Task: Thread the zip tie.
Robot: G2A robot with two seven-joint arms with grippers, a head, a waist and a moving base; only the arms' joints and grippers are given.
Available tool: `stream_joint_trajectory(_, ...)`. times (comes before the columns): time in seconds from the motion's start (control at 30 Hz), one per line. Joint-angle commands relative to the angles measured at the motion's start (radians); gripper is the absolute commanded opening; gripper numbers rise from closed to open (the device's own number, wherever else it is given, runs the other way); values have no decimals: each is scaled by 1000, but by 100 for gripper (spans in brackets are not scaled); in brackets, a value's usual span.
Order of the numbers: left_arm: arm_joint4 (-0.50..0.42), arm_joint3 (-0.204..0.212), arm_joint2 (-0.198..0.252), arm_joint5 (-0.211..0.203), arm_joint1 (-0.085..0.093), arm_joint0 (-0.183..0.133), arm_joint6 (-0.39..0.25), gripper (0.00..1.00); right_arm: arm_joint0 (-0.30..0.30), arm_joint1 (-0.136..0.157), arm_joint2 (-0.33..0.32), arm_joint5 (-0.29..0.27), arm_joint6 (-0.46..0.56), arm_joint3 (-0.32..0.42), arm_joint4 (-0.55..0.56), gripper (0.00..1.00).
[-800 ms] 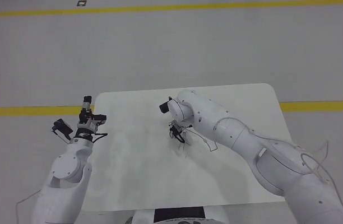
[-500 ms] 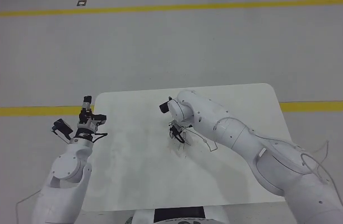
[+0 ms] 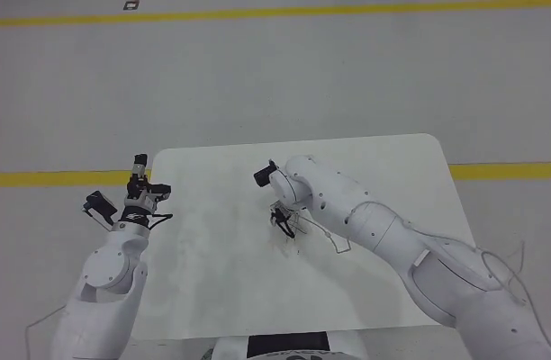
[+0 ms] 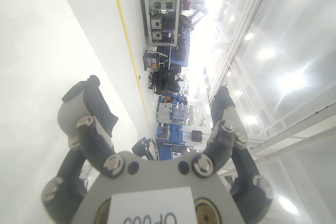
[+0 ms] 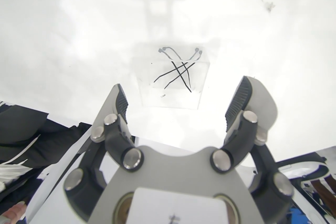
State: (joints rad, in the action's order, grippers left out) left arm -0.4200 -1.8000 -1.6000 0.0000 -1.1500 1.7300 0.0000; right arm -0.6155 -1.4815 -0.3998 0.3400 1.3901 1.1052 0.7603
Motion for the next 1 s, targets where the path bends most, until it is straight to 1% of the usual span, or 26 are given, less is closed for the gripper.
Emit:
stream_joint_trajectory(0.0, 0, 0, 0, 0, 0, 0, 0, 100, -19, 9, -16, 0, 0, 28, 15, 100)
stream_joint_trajectory(0.17, 0, 0, 0, 0, 0, 0, 0, 100, -68, 32, -47, 0, 0, 90, 47, 100)
stream_joint_trajectory(0.5, 0, 0, 0, 0, 0, 0, 0, 100, -139, 65, -95, 0, 0, 192, 97, 100)
stream_joint_trajectory(0.6, 0, 0, 0, 0, 0, 0, 0, 100, -150, 72, -92, 0, 0, 210, 98, 100)
stream_joint_trajectory(0.9, 0, 0, 0, 0, 0, 0, 0, 100, -150, 72, -92, 0, 0, 210, 98, 100)
stream_joint_trajectory(0.97, 0, 0, 0, 0, 0, 0, 0, 100, -155, 71, -90, -10, -17, 220, 104, 100)
